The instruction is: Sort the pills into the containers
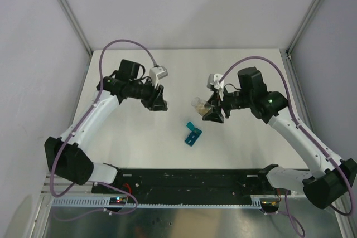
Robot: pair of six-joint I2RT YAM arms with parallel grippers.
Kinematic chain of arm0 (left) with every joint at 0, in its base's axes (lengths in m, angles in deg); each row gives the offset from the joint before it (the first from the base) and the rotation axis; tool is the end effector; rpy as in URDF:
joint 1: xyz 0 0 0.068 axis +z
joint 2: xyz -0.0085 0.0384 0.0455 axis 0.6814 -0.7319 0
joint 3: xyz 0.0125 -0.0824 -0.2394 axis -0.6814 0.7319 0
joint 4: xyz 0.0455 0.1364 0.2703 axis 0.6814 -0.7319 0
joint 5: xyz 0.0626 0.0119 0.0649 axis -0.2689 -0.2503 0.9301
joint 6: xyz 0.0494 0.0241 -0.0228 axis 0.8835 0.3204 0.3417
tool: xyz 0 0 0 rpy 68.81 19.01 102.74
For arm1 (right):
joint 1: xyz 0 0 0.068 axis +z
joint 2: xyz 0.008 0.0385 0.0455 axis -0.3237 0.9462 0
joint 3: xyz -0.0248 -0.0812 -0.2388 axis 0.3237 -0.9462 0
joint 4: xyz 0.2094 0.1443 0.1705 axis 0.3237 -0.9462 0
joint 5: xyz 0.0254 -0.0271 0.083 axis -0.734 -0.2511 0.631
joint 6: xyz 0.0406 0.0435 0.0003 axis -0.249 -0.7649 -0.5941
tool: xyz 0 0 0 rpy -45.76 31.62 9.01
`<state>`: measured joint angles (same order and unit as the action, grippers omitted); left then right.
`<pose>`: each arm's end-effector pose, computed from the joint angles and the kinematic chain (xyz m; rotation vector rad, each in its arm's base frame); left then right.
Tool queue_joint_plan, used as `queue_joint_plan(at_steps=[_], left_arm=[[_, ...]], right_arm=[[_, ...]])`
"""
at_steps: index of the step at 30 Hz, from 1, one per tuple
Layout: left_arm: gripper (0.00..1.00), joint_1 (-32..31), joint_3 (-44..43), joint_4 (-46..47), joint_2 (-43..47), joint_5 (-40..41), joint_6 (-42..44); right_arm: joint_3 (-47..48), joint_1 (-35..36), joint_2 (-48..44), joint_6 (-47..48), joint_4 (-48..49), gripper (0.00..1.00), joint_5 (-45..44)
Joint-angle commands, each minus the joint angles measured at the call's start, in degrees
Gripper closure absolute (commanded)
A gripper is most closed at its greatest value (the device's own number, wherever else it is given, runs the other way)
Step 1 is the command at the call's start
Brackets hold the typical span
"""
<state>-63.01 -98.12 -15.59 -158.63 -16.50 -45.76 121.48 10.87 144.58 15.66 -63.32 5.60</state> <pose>0.3071 -0.1408 0.2885 0.9966 2.2207 -0.8633 0.2444 0.1755 0.3370 -1.3677 1.6061 0.8955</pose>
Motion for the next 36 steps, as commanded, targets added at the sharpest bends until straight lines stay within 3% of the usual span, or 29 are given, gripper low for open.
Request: queue_joint_plan(at_steps=[1,13,36], left_arm=[[1.00,-1.21,-6.51,-1.05,3.71,-11.63,-0.90],[1.00,-4.70,-13.93,-1.01,2.44,-25.23,-5.83],[1.00,-9.04,-13.49,-1.02,4.65,-24.23,-6.97]], right_arm=[[7.21,1.89,2.59,3.62,-4.28,1.00,1.59],[13.20,7.03,6.55,6.45,-8.95,1.00,0.90],[14.85,9.56,8.59,7.10,-9.66,1.00,-1.86]])
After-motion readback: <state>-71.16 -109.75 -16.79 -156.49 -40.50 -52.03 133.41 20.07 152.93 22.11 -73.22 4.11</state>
